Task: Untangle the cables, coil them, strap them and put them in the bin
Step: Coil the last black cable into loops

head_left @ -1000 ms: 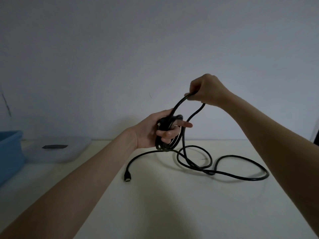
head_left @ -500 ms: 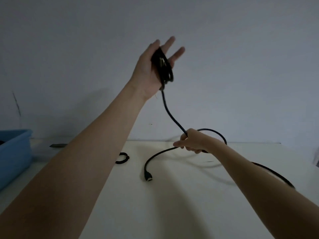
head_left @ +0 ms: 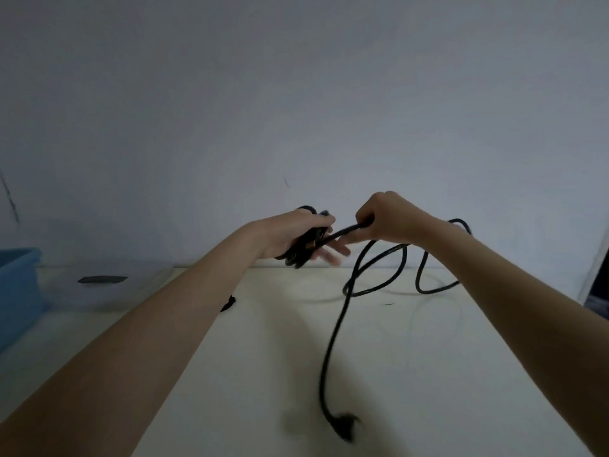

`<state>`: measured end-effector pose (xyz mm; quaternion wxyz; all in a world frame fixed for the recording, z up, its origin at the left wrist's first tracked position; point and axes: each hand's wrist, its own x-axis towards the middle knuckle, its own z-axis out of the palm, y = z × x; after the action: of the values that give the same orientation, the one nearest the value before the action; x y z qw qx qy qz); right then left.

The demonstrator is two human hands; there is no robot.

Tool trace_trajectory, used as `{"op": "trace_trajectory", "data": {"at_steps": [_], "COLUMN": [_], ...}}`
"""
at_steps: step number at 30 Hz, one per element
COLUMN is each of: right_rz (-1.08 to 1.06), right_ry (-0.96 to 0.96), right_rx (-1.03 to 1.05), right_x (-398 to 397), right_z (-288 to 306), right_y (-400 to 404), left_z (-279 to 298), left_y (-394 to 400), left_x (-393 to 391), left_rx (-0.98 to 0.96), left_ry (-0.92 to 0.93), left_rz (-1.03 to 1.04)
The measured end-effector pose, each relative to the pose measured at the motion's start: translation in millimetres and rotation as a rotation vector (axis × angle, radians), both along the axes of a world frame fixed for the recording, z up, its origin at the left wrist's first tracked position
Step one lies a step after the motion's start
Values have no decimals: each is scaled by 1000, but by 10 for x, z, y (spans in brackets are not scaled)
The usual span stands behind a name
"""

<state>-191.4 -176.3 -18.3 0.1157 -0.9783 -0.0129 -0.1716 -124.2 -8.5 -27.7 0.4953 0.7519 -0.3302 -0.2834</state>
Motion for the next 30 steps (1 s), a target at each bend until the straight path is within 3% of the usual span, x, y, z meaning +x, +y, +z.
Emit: {"op": "trace_trajectory", "data": {"at_steps": [7, 13, 16, 21, 24, 26, 30], "right_rz": [63, 140, 146, -34, -181, -211, -139], "right_ry": [-121, -209, -219, 10, 112, 97, 73], "right_rx": [248, 770, 909, 748, 439, 313, 59], "right_x": [-23, 39, 151, 287, 331, 342, 335], "right_z": [164, -3, -129, -437, -490, -460, -380], "right_y": [-95, -153, -94, 43, 153, 282, 510], "left_z": [-51, 48, 144, 493, 666, 671, 530], "left_y": [-5, 50, 43, 12, -66, -172, -254], "left_x": [-114, -101, -177, -396, -345, -287, -62], "left_rx": [-188, -397, -482, -830, -1111, -1164, -1086], "left_ry": [222, 335, 337, 405, 473, 445, 305], "left_rz": [-161, -348, -467, -369, -282, -137, 259]}}
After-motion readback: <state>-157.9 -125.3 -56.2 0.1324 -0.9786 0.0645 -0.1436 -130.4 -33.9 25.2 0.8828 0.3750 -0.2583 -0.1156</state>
